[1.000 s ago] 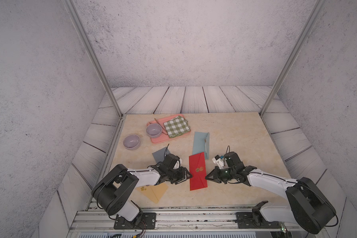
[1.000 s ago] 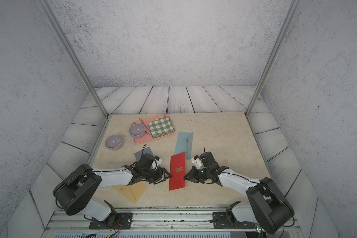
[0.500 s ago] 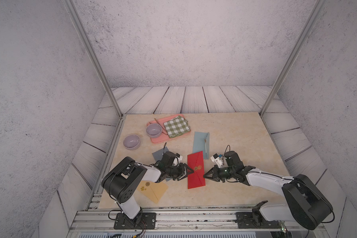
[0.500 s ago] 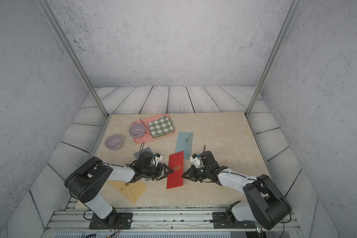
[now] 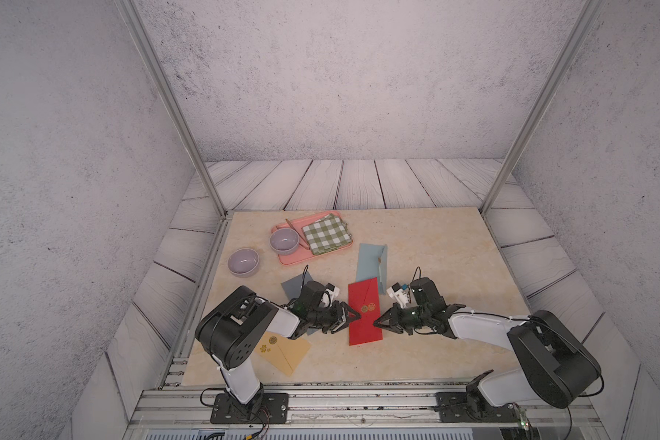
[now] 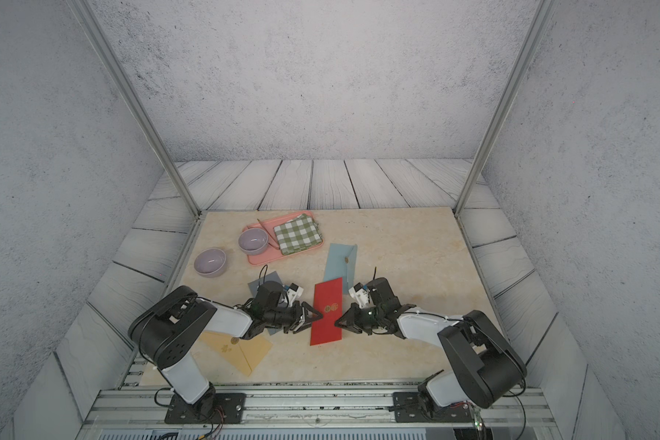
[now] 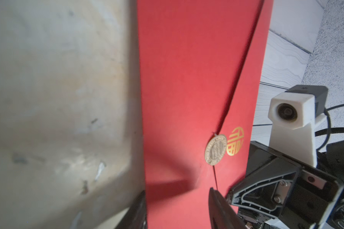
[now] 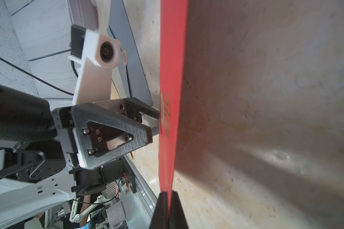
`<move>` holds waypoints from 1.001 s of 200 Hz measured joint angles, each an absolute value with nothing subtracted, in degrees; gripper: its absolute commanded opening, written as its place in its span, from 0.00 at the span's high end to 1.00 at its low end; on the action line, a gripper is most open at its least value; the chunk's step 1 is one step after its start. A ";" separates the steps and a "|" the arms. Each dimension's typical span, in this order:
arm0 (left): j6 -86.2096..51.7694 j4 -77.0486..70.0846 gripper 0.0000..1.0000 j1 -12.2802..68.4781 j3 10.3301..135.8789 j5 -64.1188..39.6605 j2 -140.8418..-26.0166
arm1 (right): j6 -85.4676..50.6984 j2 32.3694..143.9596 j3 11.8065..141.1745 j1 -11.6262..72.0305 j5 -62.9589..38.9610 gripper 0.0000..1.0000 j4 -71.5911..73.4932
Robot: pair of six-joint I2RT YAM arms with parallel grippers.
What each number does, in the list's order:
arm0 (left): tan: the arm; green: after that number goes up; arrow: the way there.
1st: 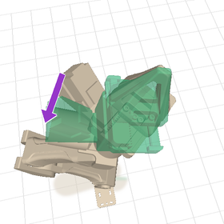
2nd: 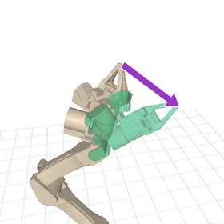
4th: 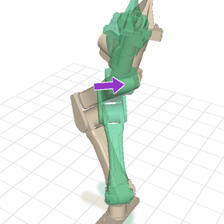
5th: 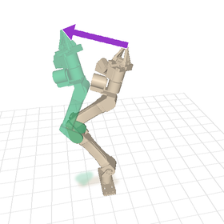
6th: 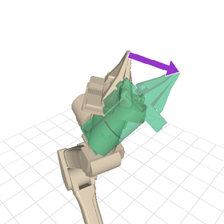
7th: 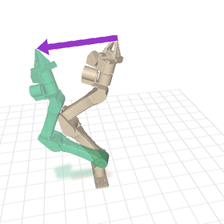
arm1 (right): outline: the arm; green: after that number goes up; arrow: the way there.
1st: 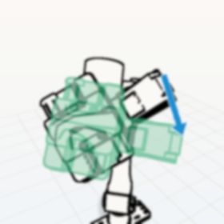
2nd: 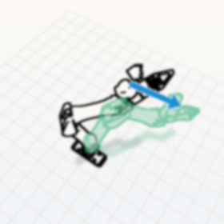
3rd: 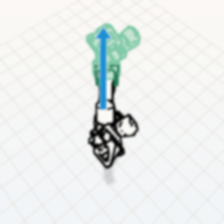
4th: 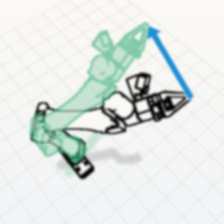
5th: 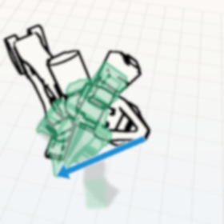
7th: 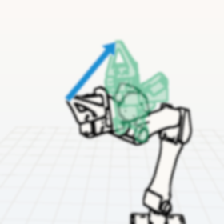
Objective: Open the envelope
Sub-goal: Pick up the envelope from the center of the board.
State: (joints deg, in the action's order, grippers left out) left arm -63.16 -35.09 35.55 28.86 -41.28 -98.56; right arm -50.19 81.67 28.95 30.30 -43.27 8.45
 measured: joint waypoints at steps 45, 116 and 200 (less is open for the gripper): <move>-59.16 -18.76 0.47 34.28 29.50 -36.38 -84.36 | -42.61 71.90 30.48 30.30 -41.71 1.00 1.61; -55.79 -17.08 0.45 26.59 41.43 -40.03 -74.30 | -31.97 66.78 40.71 30.30 -49.04 1.00 1.19; -57.10 -24.67 0.76 24.14 45.71 -48.84 -75.48 | -27.70 67.51 42.87 29.30 -54.89 0.93 -1.28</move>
